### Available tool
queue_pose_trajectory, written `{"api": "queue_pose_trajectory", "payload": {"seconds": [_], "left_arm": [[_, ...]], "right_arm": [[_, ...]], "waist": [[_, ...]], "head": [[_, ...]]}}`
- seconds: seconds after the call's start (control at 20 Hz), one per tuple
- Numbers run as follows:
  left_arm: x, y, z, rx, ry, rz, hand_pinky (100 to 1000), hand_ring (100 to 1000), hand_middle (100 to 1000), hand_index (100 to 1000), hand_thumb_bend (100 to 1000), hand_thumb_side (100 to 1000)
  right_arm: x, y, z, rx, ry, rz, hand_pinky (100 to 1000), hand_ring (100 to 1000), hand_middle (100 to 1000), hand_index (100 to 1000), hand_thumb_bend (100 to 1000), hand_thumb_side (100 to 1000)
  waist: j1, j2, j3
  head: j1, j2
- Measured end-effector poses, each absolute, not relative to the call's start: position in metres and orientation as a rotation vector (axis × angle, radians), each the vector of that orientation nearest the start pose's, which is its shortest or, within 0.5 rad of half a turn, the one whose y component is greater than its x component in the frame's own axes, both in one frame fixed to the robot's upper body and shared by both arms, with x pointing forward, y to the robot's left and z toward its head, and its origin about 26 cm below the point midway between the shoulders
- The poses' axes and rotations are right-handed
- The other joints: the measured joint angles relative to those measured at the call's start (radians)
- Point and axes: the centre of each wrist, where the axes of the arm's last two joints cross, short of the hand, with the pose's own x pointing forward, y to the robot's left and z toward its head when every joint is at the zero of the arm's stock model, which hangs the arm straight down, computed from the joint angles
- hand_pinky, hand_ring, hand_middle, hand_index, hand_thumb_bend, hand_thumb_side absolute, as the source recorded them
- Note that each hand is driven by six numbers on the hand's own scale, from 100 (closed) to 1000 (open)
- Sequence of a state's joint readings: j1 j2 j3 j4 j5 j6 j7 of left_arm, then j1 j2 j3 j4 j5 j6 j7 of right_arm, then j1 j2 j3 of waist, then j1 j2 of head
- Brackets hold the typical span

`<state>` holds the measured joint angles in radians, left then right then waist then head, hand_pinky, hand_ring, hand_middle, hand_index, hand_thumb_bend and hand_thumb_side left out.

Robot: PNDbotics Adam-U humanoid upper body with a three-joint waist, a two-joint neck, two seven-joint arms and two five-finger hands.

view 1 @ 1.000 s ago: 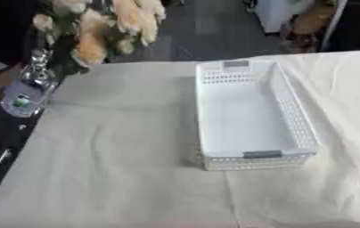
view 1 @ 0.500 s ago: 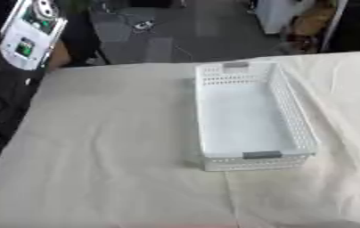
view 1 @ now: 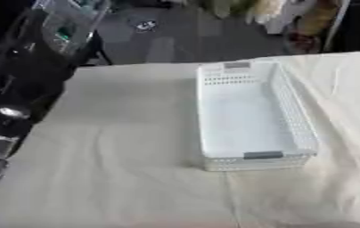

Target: Pick up objects on the table and place them in the box.

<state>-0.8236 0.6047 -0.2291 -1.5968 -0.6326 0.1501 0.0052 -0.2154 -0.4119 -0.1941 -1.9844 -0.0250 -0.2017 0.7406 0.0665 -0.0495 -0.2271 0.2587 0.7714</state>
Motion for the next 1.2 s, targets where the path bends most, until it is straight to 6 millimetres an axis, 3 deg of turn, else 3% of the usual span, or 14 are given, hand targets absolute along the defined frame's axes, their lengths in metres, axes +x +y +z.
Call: {"api": "queue_pose_trajectory", "payload": {"seconds": [0.1, 0.15, 0.2, 0.25, 0.3, 0.5, 0.55, 0.6, 0.65, 0.7, 0.75, 0.8, 0.9, 1.2], "left_arm": [[0.392, 0.225, 0.282, 1.123, -2.026, -1.084, 100, 100, 100, 183, 100, 555], [0.395, 0.219, 0.273, 1.105, -2.000, -1.135, 100, 100, 100, 183, 100, 408], [0.399, 0.213, 0.265, 1.087, -1.973, -1.186, 100, 100, 100, 183, 100, 541], [0.402, 0.207, 0.256, 1.069, -1.948, -1.233, 100, 100, 100, 183, 100, 245], [0.405, 0.202, 0.248, 1.050, -1.926, -1.278, 100, 100, 100, 183, 100, 497], [0.414, 0.179, 0.212, 0.953, -1.846, -1.451, 100, 100, 100, 215, 100, 411], [0.415, 0.175, 0.202, 0.928, -1.822, -1.498, 100, 100, 100, 202, 100, 425], [0.415, 0.172, 0.191, 0.903, -1.791, -1.547, 219, 212, 303, 433, 100, 217], [0.415, 0.171, 0.179, 0.875, -1.742, -1.608, 360, 319, 396, 520, 100, 193], [0.416, 0.172, 0.168, 0.847, -1.680, -1.669, 697, 711, 737, 823, 173, 640], [0.417, 0.176, 0.154, 0.812, -1.582, -1.739, 640, 635, 673, 771, 108, 491], [0.417, 0.181, 0.140, 0.776, -1.478, -1.798, 836, 873, 880, 939, 504, 1000], [0.419, 0.194, 0.119, 0.714, -1.304, -1.861, 902, 953, 949, 979, 601, 1000], [0.426, 0.225, 0.099, 0.732, -1.122, -1.831, 938, 967, 963, 979, 580, 1000]], "right_arm": [[0.287, -0.329, 0.201, -0.044, -2.095, 1.155, 733, 804, 864, 996, 100, 434], [0.287, -0.329, 0.201, -0.048, -2.101, 1.144, 733, 804, 864, 996, 100, 434], [0.287, -0.329, 0.201, -0.051, -2.106, 1.135, 733, 804, 864, 996, 100, 435], [0.287, -0.329, 0.202, -0.053, -2.111, 1.132, 733, 804, 862, 996, 100, 432], [0.288, -0.328, 0.203, -0.055, -2.115, 1.130, 733, 804, 862, 995, 100, 433], [0.289, -0.327, 0.205, -0.057, -2.129, 1.130, 732, 802, 858, 994, 100, 434], [0.289, -0.326, 0.206, -0.056, -2.132, 1.129, 732, 802, 858, 994, 100, 434], [0.290, -0.326, 0.206, -0.055, -2.135, 1.128, 731, 799, 854, 992, 100, 435], [0.290, -0.326, 0.206, -0.054, -2.137, 1.127, 731, 798, 853, 991, 100, 435], [0.290, -0.325, 0.207, -0.054, -2.139, 1.128, 730, 796, 851, 989, 100, 434], [0.290, -0.325, 0.207, -0.054, -2.139, 1.128, 730, 796, 852, 990, 100, 434], [0.290, -0.325, 0.207, -0.053, -2.138, 1.129, 729, 793, 849, 988, 100, 433], [0.290, -0.325, 0.207, -0.052, -2.136, 1.130, 728, 792, 847, 987, 100, 431], [0.290, -0.325, 0.207, -0.052, -2.135, 1.131, 728, 790, 845, 987, 100, 427]], "waist": [[0.000, 0.000, -0.004], [0.000, 0.000, -0.006], [0.001, 0.000, -0.008], [0.001, 0.000, -0.010], [0.001, 0.001, -0.011], [0.003, 0.002, -0.019], [0.004, 0.002, -0.020], [0.005, 0.002, -0.021], [0.006, 0.002, -0.023], [0.006, 0.003, -0.023], [0.006, 0.003, -0.023], [0.006, 0.003, -0.023], [0.006, 0.004, -0.023], [0.006, 0.004, -0.021]], "head": [[0.006, 0.000], [0.006, 0.000], [0.008, 0.000], [0.010, 0.000], [0.014, 0.000], [0.019, 0.000], [0.020, 0.000], [0.023, 0.000], [0.023, 0.000], [0.023, 0.000], [0.023, 0.000], [0.023, 0.000], [0.022, 0.000], [0.022, 0.000]]}}
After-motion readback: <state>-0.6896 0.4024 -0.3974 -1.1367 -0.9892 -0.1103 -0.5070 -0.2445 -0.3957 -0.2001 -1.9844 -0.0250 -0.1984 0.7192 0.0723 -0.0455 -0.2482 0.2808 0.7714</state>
